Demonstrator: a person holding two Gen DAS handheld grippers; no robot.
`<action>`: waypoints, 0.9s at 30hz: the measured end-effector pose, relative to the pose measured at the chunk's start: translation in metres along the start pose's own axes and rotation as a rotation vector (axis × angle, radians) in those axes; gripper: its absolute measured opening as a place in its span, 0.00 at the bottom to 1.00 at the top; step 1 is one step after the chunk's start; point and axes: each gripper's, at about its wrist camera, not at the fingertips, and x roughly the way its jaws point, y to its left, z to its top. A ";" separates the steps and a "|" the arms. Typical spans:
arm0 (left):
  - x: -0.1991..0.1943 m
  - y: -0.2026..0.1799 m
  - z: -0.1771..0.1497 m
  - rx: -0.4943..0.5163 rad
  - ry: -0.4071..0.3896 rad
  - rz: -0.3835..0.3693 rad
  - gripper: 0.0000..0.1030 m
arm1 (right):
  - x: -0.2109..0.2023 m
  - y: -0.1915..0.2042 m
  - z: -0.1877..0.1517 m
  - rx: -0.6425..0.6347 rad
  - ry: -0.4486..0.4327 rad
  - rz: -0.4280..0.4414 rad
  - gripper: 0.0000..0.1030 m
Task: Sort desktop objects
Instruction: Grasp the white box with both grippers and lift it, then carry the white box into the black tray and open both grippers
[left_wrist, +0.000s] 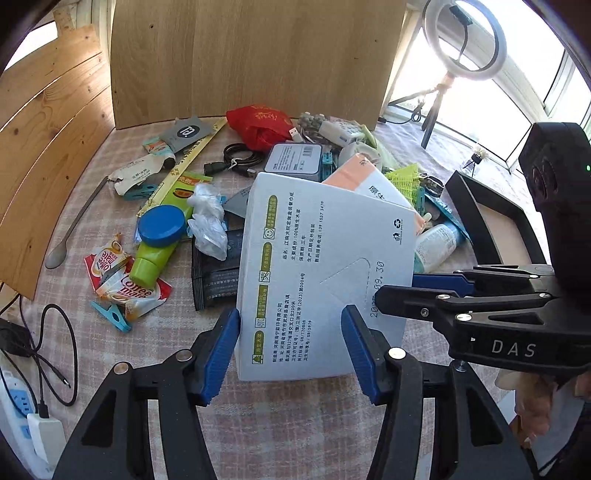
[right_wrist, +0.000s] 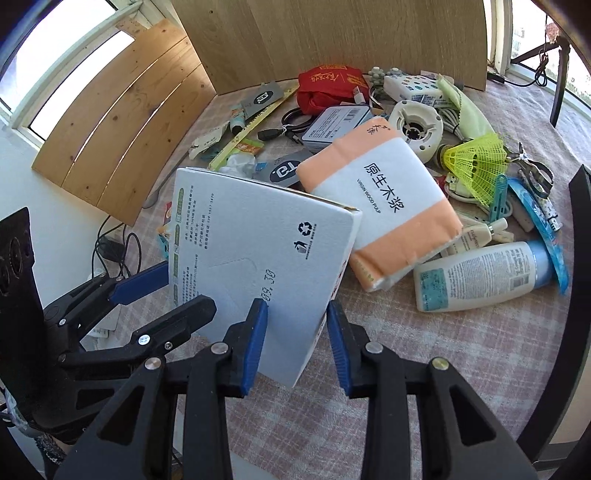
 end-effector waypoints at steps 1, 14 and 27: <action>-0.004 -0.007 0.002 0.000 -0.011 0.000 0.52 | -0.008 -0.004 -0.002 -0.004 -0.005 0.002 0.32; -0.001 -0.158 0.030 0.114 -0.086 -0.119 0.52 | -0.126 -0.134 -0.035 0.105 -0.112 -0.071 0.32; 0.049 -0.342 0.011 0.309 0.019 -0.323 0.52 | -0.219 -0.285 -0.105 0.321 -0.180 -0.253 0.32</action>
